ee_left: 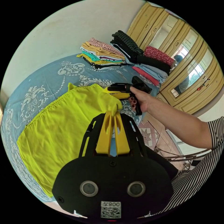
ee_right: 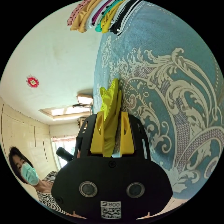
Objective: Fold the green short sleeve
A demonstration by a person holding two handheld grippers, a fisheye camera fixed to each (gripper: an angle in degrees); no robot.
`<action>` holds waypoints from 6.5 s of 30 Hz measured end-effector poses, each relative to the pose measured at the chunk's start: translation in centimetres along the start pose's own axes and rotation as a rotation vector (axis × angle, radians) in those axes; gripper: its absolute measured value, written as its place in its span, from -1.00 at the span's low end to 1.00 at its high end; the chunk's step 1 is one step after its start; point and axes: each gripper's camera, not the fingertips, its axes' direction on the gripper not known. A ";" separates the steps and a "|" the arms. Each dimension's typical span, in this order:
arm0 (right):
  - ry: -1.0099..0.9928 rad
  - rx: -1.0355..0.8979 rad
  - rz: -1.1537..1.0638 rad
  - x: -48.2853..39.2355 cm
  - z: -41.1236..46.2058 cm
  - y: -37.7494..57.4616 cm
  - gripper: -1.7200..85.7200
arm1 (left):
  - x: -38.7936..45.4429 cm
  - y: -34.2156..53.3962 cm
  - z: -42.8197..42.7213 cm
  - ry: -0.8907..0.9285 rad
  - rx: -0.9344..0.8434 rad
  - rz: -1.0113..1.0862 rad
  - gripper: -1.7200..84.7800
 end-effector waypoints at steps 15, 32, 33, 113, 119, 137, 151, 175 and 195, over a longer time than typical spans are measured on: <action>0.063 -0.030 -0.011 -9.9 8.2 -12.9 -0.92 | -6.3 9.0 3.6 0.068 -0.001 0.018 -0.93; -0.052 -0.084 -0.293 -37.3 18.7 -20.1 -0.94 | -22.0 31.7 0.4 0.179 0.203 -0.220 -0.94; -0.045 -0.106 -0.312 -39.5 20.5 -20.6 -0.94 | -23.8 34.1 0.0 0.184 0.221 -0.259 -0.94; 0.466 -0.564 -0.738 -98.0 40.1 -36.4 -0.96 | -44.3 78.9 8.2 -0.169 0.129 -0.729 -0.96; 0.620 -0.601 -0.809 -97.2 30.2 -29.5 -0.96 | -41.7 74.0 7.2 -0.266 0.007 -0.622 -0.95; 1.129 -0.588 -1.063 -94.5 22.7 -20.4 -0.96 | -39.4 60.9 5.0 -0.441 -0.169 -0.482 -0.95; 0.668 -0.412 -0.639 -91.8 -2.7 -27.0 -0.86 | -38.2 57.3 -4.0 -0.300 -0.086 -0.553 -0.95; 0.804 -0.388 -0.702 -89.1 -9.3 -16.4 -0.80 | -34.1 39.8 -2.6 -0.202 -0.203 -0.244 -0.95; 1.102 -0.375 -1.040 -96.0 -3.8 -3.7 -0.94 | -30.3 35.2 -6.8 -0.270 -0.192 -0.234 -0.95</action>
